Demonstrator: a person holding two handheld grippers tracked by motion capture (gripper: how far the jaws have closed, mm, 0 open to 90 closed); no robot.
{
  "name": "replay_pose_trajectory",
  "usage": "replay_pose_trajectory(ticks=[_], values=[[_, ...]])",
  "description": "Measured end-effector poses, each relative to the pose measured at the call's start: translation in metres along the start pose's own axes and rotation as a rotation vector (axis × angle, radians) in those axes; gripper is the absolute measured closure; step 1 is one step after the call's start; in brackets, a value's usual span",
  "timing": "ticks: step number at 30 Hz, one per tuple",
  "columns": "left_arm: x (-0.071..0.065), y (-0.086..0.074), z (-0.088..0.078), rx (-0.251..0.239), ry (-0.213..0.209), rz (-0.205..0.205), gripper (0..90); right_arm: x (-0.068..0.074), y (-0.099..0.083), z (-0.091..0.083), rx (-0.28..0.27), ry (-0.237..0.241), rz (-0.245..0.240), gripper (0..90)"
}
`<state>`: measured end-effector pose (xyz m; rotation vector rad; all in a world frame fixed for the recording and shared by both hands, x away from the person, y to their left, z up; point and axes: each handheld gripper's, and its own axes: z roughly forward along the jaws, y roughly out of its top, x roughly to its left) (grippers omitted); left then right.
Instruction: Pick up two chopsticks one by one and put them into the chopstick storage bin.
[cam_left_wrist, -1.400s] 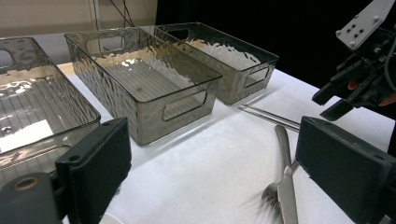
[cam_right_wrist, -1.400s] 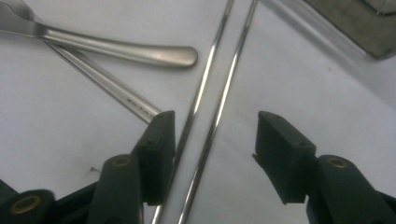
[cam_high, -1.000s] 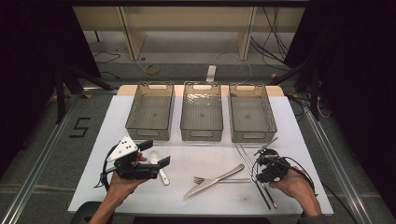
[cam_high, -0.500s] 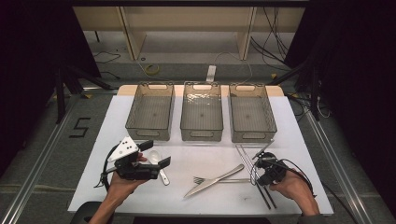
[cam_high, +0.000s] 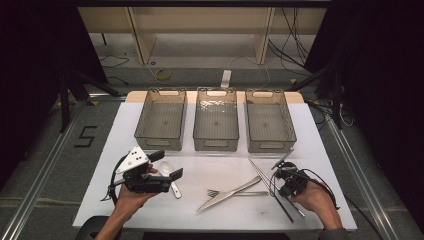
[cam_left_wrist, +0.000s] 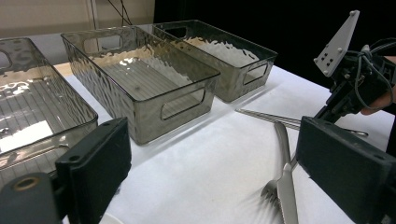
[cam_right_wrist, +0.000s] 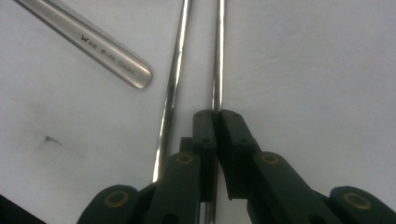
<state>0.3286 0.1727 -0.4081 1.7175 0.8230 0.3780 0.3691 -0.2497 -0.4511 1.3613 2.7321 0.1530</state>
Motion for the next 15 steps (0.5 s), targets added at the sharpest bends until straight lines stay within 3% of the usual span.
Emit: replay_pose_trajectory(ticks=[12,15], values=[[0.0001,0.0001,0.0004,0.003,0.000,-0.004,9.9,-0.0038,-0.0025,-0.0040,-0.014,-0.016,-0.046,86.2],[0.0002,0.0002,0.0002,0.001,-0.003,-0.010,9.9,-0.0034,-0.0029,-0.0092,-0.049,-0.036,-0.064,86.3]])
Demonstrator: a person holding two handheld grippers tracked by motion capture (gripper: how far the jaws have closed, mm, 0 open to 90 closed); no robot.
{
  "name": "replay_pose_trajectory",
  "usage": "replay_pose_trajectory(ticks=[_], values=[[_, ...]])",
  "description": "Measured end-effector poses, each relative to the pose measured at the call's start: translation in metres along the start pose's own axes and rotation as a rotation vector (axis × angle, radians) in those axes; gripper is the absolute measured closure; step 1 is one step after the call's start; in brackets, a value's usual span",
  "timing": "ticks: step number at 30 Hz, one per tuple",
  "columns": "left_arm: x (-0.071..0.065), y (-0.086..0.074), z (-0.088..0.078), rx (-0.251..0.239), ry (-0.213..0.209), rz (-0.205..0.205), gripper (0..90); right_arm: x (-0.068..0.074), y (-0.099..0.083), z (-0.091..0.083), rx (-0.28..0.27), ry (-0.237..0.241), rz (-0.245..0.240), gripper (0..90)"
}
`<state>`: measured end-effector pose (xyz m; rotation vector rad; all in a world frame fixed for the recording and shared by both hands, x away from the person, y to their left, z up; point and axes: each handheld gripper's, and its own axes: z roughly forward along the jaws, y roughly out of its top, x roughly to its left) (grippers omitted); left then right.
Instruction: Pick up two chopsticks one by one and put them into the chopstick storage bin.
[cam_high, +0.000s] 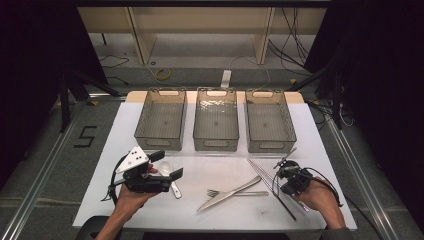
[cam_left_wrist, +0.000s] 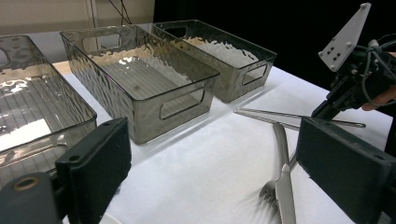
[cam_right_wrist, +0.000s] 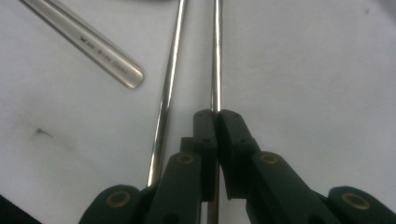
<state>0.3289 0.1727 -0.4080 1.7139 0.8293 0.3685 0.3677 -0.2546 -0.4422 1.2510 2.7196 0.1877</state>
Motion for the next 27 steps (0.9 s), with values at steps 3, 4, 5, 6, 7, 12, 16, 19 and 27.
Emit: replay_pose_trajectory(ticks=[3,4,5,6,7,12,16,19,27], values=[[0.001,0.000,0.000,0.000,0.000,-0.001,9.9,0.001,-0.001,-0.009,-0.032,-0.004,-0.006,86.3],[0.001,0.000,0.000,0.000,0.000,-0.001,9.8,0.000,-0.001,-0.012,-0.045,-0.007,-0.007,86.3],[0.000,0.000,0.000,0.000,-0.001,-0.001,9.9,0.000,-0.001,-0.015,-0.049,-0.006,-0.011,86.3],[0.000,0.000,0.000,0.000,-0.001,-0.001,9.9,0.001,-0.002,-0.017,-0.058,-0.009,-0.010,86.4],[0.000,0.000,0.000,0.001,-0.001,0.003,9.9,0.000,-0.002,-0.019,-0.069,-0.009,-0.016,86.3],[-0.001,0.000,0.002,0.016,-0.010,0.005,9.9,0.004,-0.001,-0.027,-0.100,0.000,-0.031,86.3],[-0.001,-0.001,0.006,0.044,-0.032,0.005,9.8,0.012,0.003,-0.032,-0.116,0.019,-0.069,86.3],[-0.003,0.000,0.010,0.064,-0.048,0.020,9.8,0.021,0.007,-0.034,-0.125,0.023,-0.102,86.3],[-0.014,0.001,0.036,0.170,-0.139,0.079,9.8,0.054,0.024,-0.039,-0.138,0.048,-0.243,86.2]])
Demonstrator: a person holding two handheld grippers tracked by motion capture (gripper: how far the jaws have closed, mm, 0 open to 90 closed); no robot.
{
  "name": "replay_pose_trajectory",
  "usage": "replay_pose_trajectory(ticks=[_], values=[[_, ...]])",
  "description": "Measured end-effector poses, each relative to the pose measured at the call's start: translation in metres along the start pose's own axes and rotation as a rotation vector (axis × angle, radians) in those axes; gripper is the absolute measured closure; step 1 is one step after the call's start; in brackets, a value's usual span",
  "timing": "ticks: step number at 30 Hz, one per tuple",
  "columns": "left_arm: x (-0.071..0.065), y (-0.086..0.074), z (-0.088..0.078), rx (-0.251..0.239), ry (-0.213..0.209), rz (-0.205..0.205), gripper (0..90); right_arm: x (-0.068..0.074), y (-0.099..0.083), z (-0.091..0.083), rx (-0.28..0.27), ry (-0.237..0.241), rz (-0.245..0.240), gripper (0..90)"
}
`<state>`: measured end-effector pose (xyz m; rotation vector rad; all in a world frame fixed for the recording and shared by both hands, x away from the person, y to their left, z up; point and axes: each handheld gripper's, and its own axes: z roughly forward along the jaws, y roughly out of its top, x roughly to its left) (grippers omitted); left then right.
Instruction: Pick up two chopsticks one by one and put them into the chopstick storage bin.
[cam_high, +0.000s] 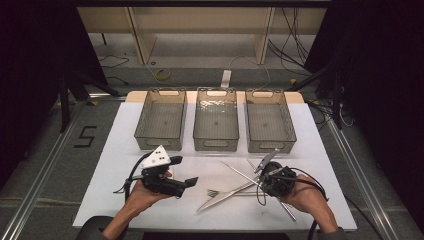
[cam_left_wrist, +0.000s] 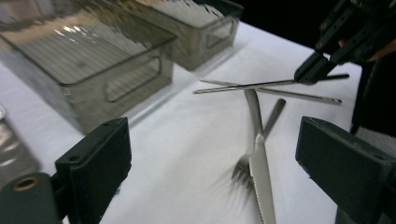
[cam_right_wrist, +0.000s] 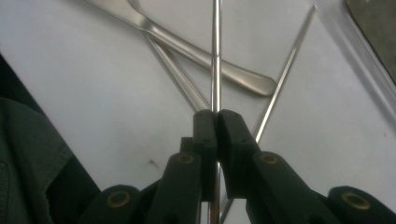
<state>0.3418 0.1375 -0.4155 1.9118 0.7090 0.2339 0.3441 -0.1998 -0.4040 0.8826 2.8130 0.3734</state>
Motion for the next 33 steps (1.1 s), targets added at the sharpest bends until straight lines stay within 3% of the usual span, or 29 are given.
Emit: replay_pose_trajectory(ticks=[4,7,11,12,13,17,24,33], values=[[-0.006,0.009,0.022,0.097,-0.020,0.046,9.5,0.011,0.009,-0.004,-0.012,-0.004,-0.065,86.2],[-0.010,0.015,0.031,0.128,-0.052,0.071,9.1,0.019,0.015,-0.005,-0.015,0.002,-0.115,86.2],[-0.014,0.019,0.039,0.151,-0.070,0.101,9.6,0.029,0.022,-0.004,-0.029,0.013,-0.145,86.2],[-0.017,0.021,0.044,0.181,-0.095,0.109,9.7,0.031,0.024,-0.004,-0.027,0.015,-0.149,86.2],[-0.019,0.022,0.046,0.201,-0.099,0.125,9.8,0.031,0.025,-0.003,-0.024,0.015,-0.175,86.2],[-0.025,0.024,0.053,0.269,-0.092,0.246,10.9,0.037,0.034,-0.003,-0.023,0.017,-0.197,86.2],[-0.031,0.024,0.055,0.306,-0.124,0.284,18.3,0.049,0.044,-0.002,-0.018,0.024,-0.262,86.2],[-0.039,0.017,0.059,0.377,-0.149,0.333,33.4,0.057,0.050,-0.001,-0.021,0.028,-0.285,86.2]])
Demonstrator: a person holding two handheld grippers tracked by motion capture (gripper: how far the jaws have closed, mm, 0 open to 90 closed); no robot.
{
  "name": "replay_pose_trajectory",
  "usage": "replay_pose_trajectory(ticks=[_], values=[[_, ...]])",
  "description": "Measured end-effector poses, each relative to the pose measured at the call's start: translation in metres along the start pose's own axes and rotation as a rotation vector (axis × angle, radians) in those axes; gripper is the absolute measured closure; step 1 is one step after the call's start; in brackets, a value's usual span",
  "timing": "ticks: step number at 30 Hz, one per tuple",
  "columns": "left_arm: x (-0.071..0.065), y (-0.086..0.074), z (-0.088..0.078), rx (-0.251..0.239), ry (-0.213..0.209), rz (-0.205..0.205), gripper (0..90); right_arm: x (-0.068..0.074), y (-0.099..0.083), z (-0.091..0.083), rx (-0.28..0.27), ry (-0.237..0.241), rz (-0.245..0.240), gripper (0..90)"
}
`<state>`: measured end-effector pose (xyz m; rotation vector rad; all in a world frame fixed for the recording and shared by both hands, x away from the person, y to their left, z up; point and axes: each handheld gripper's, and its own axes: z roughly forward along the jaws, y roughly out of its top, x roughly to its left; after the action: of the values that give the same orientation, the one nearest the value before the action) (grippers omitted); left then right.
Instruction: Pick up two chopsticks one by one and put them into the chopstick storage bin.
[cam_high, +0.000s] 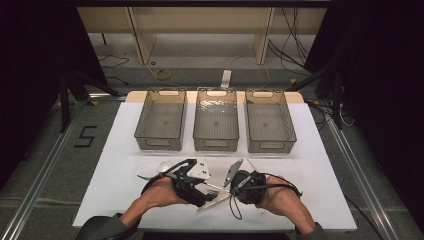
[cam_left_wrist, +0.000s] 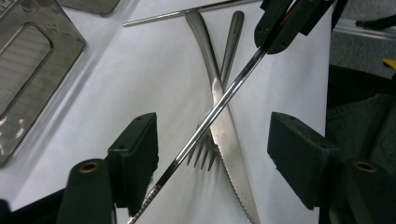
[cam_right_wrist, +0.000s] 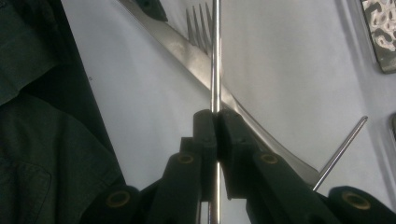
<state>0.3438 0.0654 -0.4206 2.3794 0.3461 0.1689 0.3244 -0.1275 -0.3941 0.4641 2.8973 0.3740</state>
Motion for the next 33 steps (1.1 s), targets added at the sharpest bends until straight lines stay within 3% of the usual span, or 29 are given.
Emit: replay_pose_trajectory(ticks=[8,9,12,14,27,30,33], values=[[-0.003,-0.001,0.004,0.023,0.003,0.038,44.6,0.005,0.005,0.005,-0.005,-0.005,-0.027,86.1],[-0.004,-0.001,0.004,0.034,0.002,0.053,46.0,0.005,0.005,0.005,0.000,0.000,-0.044,86.1],[-0.006,-0.002,0.006,0.053,-0.008,0.078,50.4,0.006,0.006,0.005,0.006,0.028,-0.036,86.2],[-0.007,-0.002,0.007,0.057,-0.014,0.078,52.7,0.006,0.005,0.005,-0.002,0.010,-0.050,86.2],[-0.007,-0.004,0.010,0.085,-0.052,0.098,71.7,0.010,0.006,0.003,-0.001,0.031,-0.105,86.1],[-0.008,-0.005,0.010,0.091,-0.055,0.113,74.5,0.012,0.006,0.004,-0.008,0.030,-0.105,86.1],[-0.011,-0.005,0.010,0.105,-0.058,0.157,77.8,0.011,0.006,0.002,-0.006,0.036,-0.137,86.1]])
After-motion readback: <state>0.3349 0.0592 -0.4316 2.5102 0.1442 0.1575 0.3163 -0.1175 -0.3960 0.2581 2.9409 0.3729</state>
